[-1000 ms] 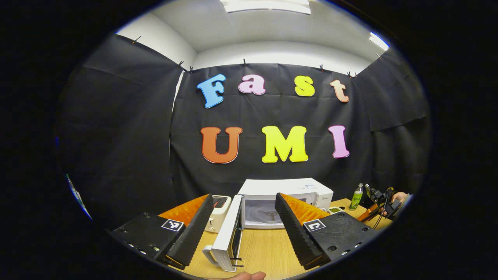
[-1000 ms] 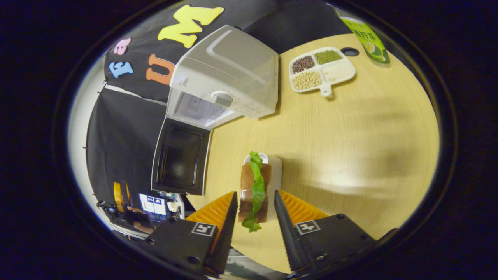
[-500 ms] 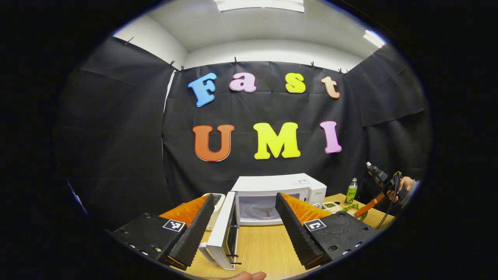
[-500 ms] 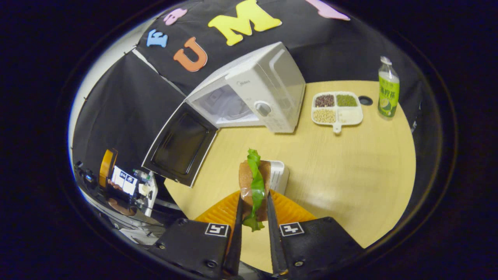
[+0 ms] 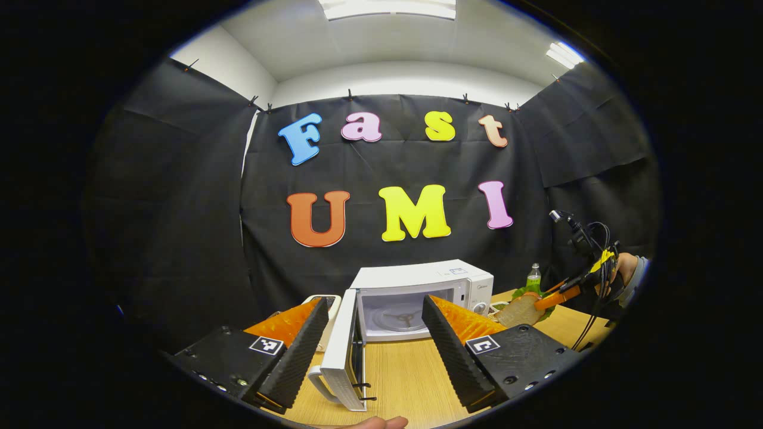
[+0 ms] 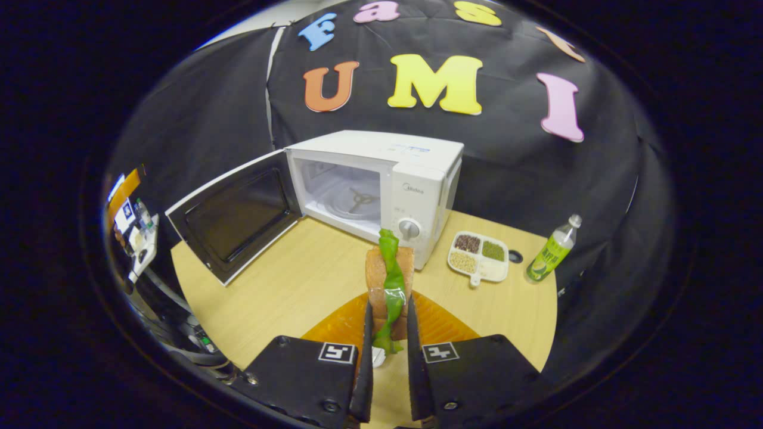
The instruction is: Open the microwave oven with the left hand, put the food in, and close the microwave oven.
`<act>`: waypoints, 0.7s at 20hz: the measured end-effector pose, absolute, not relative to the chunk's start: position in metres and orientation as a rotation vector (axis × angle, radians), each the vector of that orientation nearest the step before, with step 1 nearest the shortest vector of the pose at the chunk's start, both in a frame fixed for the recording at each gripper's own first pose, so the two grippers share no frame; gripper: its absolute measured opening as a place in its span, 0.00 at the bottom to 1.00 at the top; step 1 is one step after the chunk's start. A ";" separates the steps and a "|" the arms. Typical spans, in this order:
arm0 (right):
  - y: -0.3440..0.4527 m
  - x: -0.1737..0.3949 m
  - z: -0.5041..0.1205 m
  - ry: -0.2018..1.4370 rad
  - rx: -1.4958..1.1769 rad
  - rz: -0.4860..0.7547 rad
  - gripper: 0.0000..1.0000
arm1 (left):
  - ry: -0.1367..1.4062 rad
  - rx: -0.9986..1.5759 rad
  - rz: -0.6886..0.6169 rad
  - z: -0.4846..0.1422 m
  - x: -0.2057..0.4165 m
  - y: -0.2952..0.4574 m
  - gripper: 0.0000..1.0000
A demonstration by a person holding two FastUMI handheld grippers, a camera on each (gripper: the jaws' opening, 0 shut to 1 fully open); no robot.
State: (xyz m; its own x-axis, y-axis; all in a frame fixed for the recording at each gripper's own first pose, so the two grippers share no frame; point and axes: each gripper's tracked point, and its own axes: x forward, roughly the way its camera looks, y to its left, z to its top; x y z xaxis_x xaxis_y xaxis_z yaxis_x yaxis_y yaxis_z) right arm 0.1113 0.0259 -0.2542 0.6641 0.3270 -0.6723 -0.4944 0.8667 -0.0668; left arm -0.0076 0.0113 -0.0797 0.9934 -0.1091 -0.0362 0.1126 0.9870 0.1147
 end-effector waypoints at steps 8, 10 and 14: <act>0.127 0.121 -0.266 0.572 -0.315 0.481 0.20 | 0.031 0.092 -0.128 -0.092 -0.016 0.026 0.95; 0.149 0.131 -0.268 0.517 -0.310 0.455 0.20 | 0.045 0.082 -0.130 -0.099 -0.015 0.032 0.95; 0.196 0.148 -0.277 0.410 -0.319 0.421 0.20 | 0.056 0.090 -0.117 -0.106 -0.015 0.043 0.95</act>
